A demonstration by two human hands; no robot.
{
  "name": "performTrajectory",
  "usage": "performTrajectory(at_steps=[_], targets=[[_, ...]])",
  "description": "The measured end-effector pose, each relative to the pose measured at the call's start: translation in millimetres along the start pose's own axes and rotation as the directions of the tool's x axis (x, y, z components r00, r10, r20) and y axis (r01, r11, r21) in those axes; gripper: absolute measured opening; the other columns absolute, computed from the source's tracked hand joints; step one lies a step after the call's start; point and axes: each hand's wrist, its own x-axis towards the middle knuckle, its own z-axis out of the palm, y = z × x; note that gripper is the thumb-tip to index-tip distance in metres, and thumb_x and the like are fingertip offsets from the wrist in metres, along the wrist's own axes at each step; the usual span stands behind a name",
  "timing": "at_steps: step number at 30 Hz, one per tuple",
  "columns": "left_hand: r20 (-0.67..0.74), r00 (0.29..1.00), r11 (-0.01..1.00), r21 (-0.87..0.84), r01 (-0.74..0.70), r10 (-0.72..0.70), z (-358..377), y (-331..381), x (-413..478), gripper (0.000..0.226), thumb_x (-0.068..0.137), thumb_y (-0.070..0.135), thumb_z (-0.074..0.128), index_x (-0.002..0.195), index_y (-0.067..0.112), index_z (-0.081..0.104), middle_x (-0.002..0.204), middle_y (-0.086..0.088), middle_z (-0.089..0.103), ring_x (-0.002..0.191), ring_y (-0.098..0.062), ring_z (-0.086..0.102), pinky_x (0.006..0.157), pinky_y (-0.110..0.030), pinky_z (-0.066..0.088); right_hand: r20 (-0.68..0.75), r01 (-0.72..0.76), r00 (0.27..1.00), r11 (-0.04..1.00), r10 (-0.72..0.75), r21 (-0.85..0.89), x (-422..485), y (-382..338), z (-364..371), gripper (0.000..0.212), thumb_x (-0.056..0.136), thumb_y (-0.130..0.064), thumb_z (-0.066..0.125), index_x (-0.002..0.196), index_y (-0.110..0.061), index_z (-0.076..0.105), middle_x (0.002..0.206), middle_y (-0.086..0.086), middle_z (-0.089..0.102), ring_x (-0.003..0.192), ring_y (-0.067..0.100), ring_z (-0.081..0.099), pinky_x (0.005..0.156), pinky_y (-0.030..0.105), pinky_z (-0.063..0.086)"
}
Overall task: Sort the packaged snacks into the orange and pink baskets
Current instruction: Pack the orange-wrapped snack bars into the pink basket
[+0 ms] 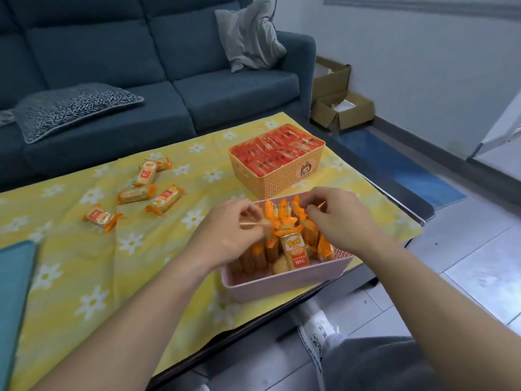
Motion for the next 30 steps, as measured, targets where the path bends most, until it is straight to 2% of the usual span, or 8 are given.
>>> performTrajectory(at_steps=[6,10,14,18,21,23,26,30], targets=[[0.090,0.996,0.996,-0.087,0.028,-0.020,-14.7,-8.0,-5.8,0.034,0.056,0.044,0.071,0.088,0.035,0.068,0.090,0.016,0.070,0.079,-0.006,0.063,0.075,-0.027,0.052,0.127,0.094,0.989,0.990,-0.080,-0.108,9.7,3.5,7.1,0.023,0.093,-0.018,0.057,0.108,-0.028,0.071,0.099,-0.008,0.067,0.082,0.006,0.058,0.075,0.024,0.044],[0.278,0.960,0.987,-0.160,0.014,0.031,-23.9,-8.3,-9.7,0.039,0.072,0.011,0.082,0.103,0.031,0.068,0.100,0.009,0.072,0.086,-0.016,0.067,0.072,-0.028,0.054,0.125,0.100,0.988,0.991,-0.089,-0.085,11.1,-1.9,9.5,0.025,0.095,-0.016,0.053,0.110,-0.026,0.071,0.096,-0.011,0.068,0.083,0.007,0.059,0.073,0.024,0.045],[0.245,0.970,0.987,-0.157,0.034,0.006,-36.2,-12.2,-9.5,0.037,0.079,0.016,0.083,0.110,0.031,0.068,0.105,0.007,0.071,0.089,-0.015,0.069,0.074,-0.025,0.057,0.166,0.130,0.980,0.985,-0.110,-0.114,8.7,-7.6,13.2,0.025,0.094,-0.014,0.054,0.108,-0.026,0.071,0.089,-0.005,0.071,0.086,0.009,0.059,0.091,0.021,0.037],[0.076,0.997,0.998,-0.053,-0.015,0.019,-39.4,-19.7,-7.3,0.020,0.083,0.016,0.076,0.094,0.032,0.071,0.092,0.009,0.071,0.077,-0.012,0.066,0.072,-0.026,0.054,0.176,0.135,0.979,0.972,-0.101,-0.193,8.3,-9.1,16.8,0.017,0.089,-0.021,0.059,0.098,-0.031,0.069,0.089,-0.011,0.068,0.097,0.016,0.058,0.087,0.036,0.053],[0.154,0.984,0.992,0.075,-0.100,0.087,-27.2,-17.3,-11.0,0.013,0.082,0.019,0.076,0.085,0.031,0.073,0.082,0.011,0.070,0.067,-0.005,0.061,0.065,-0.023,0.049,0.251,0.099,0.968,0.921,-0.002,-0.376,6.9,-10.8,17.8,0.015,0.086,-0.036,0.068,0.099,-0.032,0.063,0.096,-0.008,0.066,0.100,0.019,0.061,0.079,0.039,0.057],[0.244,0.963,0.970,0.181,-0.161,0.115,-13.4,-12.4,-16.0,0.006,0.085,0.030,0.073,0.091,0.032,0.073,0.088,0.013,0.070,0.074,0.000,0.060,0.070,-0.026,0.049,0.297,0.096,0.954,0.892,0.045,-0.441,5.0,-12.6,21.2,0.027,0.084,-0.037,0.071,0.109,-0.030,0.063,0.105,-0.005,0.065,0.099,0.022,0.063,0.080,0.039,0.057],[0.309,0.944,0.905,0.359,-0.226,0.114,6.5,-6.0,-22.1,0.021,0.087,0.049,0.067,0.104,0.036,0.069,0.101,0.014,0.069,0.092,-0.010,0.062,0.077,-0.032,0.053,0.325,0.106,0.943,0.858,0.073,-0.502,5.6,-10.7,24.1,0.033,0.082,-0.030,0.073,0.113,-0.030,0.061,0.111,-0.004,0.064,0.103,0.024,0.063,0.083,0.041,0.057],[0.334,0.936,0.867,0.428,-0.256,0.112,13.7,-5.4,-24.7,0.028,0.090,0.042,0.067,0.117,0.038,0.064,0.114,0.011,0.068,0.107,-0.018,0.062,0.082,-0.033,0.052,0.377,0.135,0.924,0.857,0.073,-0.497,8.4,-8.5,20.9,0.034,0.084,-0.026,0.078,0.115,-0.025,0.066,0.098,-0.004,0.062,0.096,0.022,0.061,0.083,0.039,0.056]])
